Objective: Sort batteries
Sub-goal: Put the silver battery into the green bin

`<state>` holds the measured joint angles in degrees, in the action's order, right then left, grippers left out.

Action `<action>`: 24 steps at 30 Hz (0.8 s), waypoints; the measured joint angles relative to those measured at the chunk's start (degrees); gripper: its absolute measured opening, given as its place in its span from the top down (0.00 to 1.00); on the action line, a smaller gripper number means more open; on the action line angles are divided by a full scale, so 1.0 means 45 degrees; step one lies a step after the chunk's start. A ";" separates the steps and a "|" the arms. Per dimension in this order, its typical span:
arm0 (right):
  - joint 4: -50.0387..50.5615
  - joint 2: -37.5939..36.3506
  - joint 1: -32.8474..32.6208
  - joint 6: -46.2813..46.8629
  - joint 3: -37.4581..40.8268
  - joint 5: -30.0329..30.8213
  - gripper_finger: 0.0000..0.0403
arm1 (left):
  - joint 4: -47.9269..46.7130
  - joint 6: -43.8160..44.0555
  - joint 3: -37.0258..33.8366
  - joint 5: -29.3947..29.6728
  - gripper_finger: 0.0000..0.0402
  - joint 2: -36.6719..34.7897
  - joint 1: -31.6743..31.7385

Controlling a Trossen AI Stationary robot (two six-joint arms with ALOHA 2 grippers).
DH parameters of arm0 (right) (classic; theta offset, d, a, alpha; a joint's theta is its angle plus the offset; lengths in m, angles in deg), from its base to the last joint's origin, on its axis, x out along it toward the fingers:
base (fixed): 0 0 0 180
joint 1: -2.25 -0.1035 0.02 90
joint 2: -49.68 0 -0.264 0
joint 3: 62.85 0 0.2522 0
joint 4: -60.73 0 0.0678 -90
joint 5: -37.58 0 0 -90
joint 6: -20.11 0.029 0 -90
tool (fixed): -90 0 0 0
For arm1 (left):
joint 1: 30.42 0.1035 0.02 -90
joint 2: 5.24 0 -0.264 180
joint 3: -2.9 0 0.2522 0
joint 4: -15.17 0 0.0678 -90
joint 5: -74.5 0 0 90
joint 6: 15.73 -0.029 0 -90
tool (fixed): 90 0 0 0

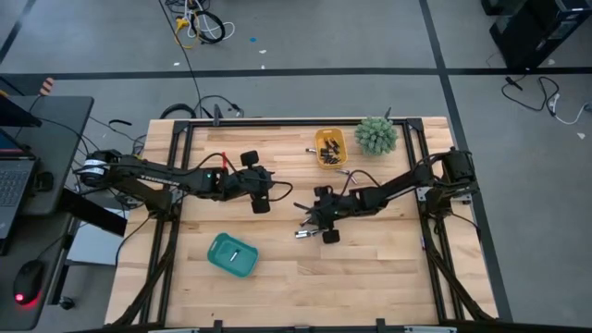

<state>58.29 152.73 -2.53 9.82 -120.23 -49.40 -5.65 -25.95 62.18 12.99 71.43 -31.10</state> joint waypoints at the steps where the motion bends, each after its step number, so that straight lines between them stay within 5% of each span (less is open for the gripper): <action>1: -0.0004 0.0000 0.0006 -0.0041 0.0000 -0.0013 0.66 | -0.0004 0.0005 0.0000 -0.0009 0.69 0.0000 0.0004; 17: -0.0934 0.1290 0.0037 0.0045 -0.0344 -0.0309 0.68 | -0.0019 0.0005 0.0000 -0.0072 0.69 -0.0010 0.0004; 24: -0.0811 0.1321 0.0483 0.0200 -0.0379 -0.1286 0.79 | -0.0014 0.0005 0.0000 -0.0072 0.69 -0.0010 0.0003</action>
<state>54.64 158.67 -0.35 10.72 -121.93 -55.19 -5.71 -25.92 62.18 12.67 71.38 -31.09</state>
